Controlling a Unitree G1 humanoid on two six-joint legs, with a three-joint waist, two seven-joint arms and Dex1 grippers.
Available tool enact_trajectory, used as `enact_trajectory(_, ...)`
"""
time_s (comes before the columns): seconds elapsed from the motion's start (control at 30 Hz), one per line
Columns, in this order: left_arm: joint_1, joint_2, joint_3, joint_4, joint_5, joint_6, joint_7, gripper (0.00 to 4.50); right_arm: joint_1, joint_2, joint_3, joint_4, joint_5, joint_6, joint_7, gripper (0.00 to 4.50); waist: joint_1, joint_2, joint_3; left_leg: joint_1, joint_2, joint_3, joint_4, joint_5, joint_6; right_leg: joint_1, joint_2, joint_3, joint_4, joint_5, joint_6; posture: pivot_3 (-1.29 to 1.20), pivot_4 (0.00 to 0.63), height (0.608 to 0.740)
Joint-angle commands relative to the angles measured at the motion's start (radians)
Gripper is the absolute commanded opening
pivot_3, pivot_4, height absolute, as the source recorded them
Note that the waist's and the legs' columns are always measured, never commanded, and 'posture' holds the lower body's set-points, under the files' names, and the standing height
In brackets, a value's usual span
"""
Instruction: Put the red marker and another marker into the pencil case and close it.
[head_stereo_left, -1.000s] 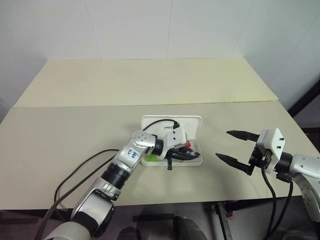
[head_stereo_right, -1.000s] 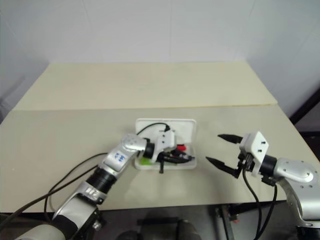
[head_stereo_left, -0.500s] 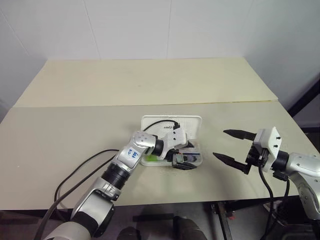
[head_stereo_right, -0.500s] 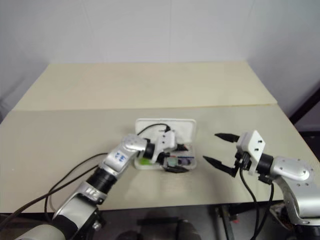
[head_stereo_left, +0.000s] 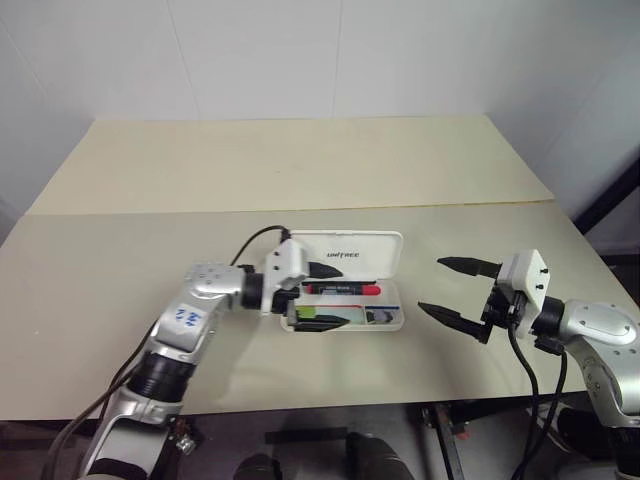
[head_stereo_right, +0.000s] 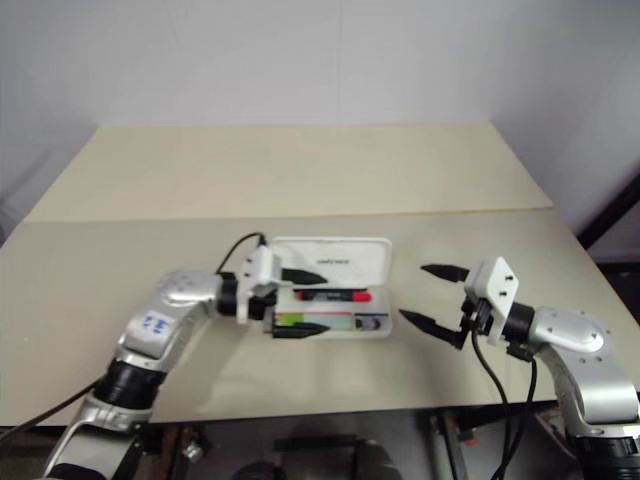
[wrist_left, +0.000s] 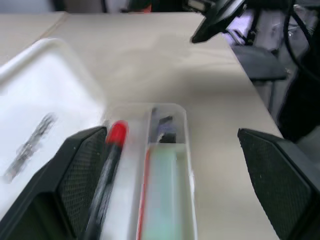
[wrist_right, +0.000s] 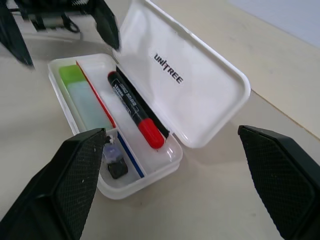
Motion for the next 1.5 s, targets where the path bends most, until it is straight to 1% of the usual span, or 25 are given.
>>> enact_trajectory(0.03,0.057,0.078,0.135,0.011,-0.053,-0.037,-0.003,4.28,-0.042,-0.008,-0.002,0.037,0.012,-0.04,0.042,4.5,-0.002,0.0,0.0,0.0,0.0,0.0,0.0,0.0,0.0,0.0,0.0,0.0,0.0,0.0,0.0,0.0,0.15,0.74)
enact_trajectory(0.1,0.07,0.092,0.176,0.039,-0.072,-0.046,0.009,3.85,-0.057,-0.006,0.003,0.056,0.007,-0.051,0.056,4.5,-0.002,0.0,0.0,0.0,0.0,0.0,0.0,0.0,0.0,0.0,0.0,0.0,0.0,0.0,0.0,0.0,0.15,0.74)
enact_trajectory(0.2,0.088,0.126,0.245,0.119,-0.071,-0.096,0.009,2.94,-0.09,-0.006,0.018,0.097,-0.001,-0.071,0.079,4.5,0.002,0.0,0.0,0.0,0.0,0.0,0.0,0.0,0.0,0.0,0.0,0.0,0.0,0.0,0.0,0.0,0.15,0.74)
enact_trajectory(0.37,0.096,0.126,0.271,0.154,-0.074,-0.131,0.04,1.19,-0.124,-0.002,0.033,0.143,-0.012,-0.096,0.1,4.5,0.003,0.0,0.0,-0.001,0.0,0.001,0.0,0.0,0.0,0.0,0.0,-0.001,-0.001,0.0,0.0,0.0,0.15,0.74)
enact_trajectory(0.4,0.094,0.123,0.268,0.158,-0.075,-0.135,0.043,0.9,-0.128,0.0,0.034,0.148,-0.014,-0.099,0.101,4.5,0.003,0.0,0.0,-0.001,0.0,0.001,0.0,0.0,0.0,0.0,0.0,-0.001,-0.001,0.0,0.0,0.0,0.15,0.74)
enact_trajectory(0.47,0.089,0.116,0.261,0.159,-0.078,-0.138,0.048,0.14,-0.133,0.004,0.037,0.155,-0.016,-0.103,0.104,4.5,0.002,0.0,0.0,-0.001,0.0,0.001,0.0,0.0,0.0,0.0,0.0,-0.001,-0.002,0.0,0.0,0.0,0.15,0.74)
enact_trajectory(0.5,0.087,0.113,0.256,0.16,-0.076,-0.141,0.051,0.05,-0.134,0.005,0.038,0.156,-0.017,-0.104,0.105,4.5,0.002,0.0,0.0,-0.001,0.0,0.001,0.0,0.0,0.0,0.0,0.0,-0.001,-0.002,0.0,0.0,0.0,0.15,0.74)
enact_trajectory(0.63,0.055,0.087,0.251,0.192,-0.059,-0.142,0.102,0.05,-0.137,0.007,0.041,0.162,-0.019,-0.109,0.107,4.5,0.001,0.0,0.0,-0.001,0.0,0.001,0.0,0.0,0.0,0.0,0.0,-0.001,-0.001,0.0,0.0,0.0,0.15,0.74)
enact_trajectory(0.77,-0.061,0.033,0.229,0.326,0.006,-0.161,0.226,0.05,-0.144,0.008,0.044,0.173,-0.023,-0.117,0.107,4.5,0.004,0.0,0.0,0.0,0.0,0.001,0.0,0.0,-0.001,0.0,0.0,-0.001,0.0,0.001,0.0,0.0,0.15,0.74)
enact_trajectory(0.83,-0.131,0.0,0.191,0.403,0.044,-0.172,0.256,0.05,-0.146,0.009,0.045,0.174,-0.024,-0.12,0.105,4.5,0.004,0.0,0.0,-0.001,0.0,0.001,0.0,0.001,-0.001,0.0,0.0,-0.001,0.0,0.001,0.001,0.0,0.15,0.74)
enact_trajectory(0.97,-0.209,-0.045,0.148,0.507,0.084,-0.21,0.272,0.05,-0.146,0.011,0.045,0.171,-0.024,-0.122,0.1,4.5,0.003,0.0,0.0,-0.001,0.0,0.001,0.0,0.0,-0.001,0.0,0.0,-0.001,-0.002,0.002,0.001,0.0,0.15,0.74)
enact_trajectory(1.1,-0.263,-0.087,0.122,0.576,0.086,-0.248,0.251,0.05,-0.138,0.017,0.047,0.153,-0.022,-0.116,0.085,4.5,-0.001,0.0,0.0,-0.001,0.0,0.001,0.0,0.0,-0.001,0.0,0.0,-0.001,-0.003,0.002,0.001,0.0,0.15,0.74)
enact_trajectory(1.2,-0.272,-0.097,0.116,0.588,0.07,-0.278,0.211,0.05,-0.127,0.019,0.046,0.138,-0.02,-0.111,0.074,4.5,0.0,0.0,0.0,-0.001,0.0,0.001,0.0,0.0,-0.001,0.0,0.0,-0.001,-0.003,0.002,0.001,0.0,0.15,0.74)
enact_trajectory(1.37,-0.236,-0.086,0.131,0.542,0.034,-0.313,0.134,0.05,-0.113,0.02,0.04,0.125,-0.017,-0.105,0.058,4.5,0.002,0.0,0.0,-0.001,0.0,0.001,0.0,0.0,-0.001,0.0,0.0,-0.001,-0.002,0.002,0.001,0.0,0.15,0.74)
enact_trajectory(1.5,-0.18,-0.06,0.118,0.462,0.011,-0.339,0.045,0.05,-0.096,0.023,0.04,0.109,-0.015,-0.101,0.047,4.5,0.0,0.0,0.0,-0.001,0.0,0.001,0.0,0.0,-0.001,0.0,0.0,0.0,-0.002,0.002,0.001,0.0,0.15,0.74)
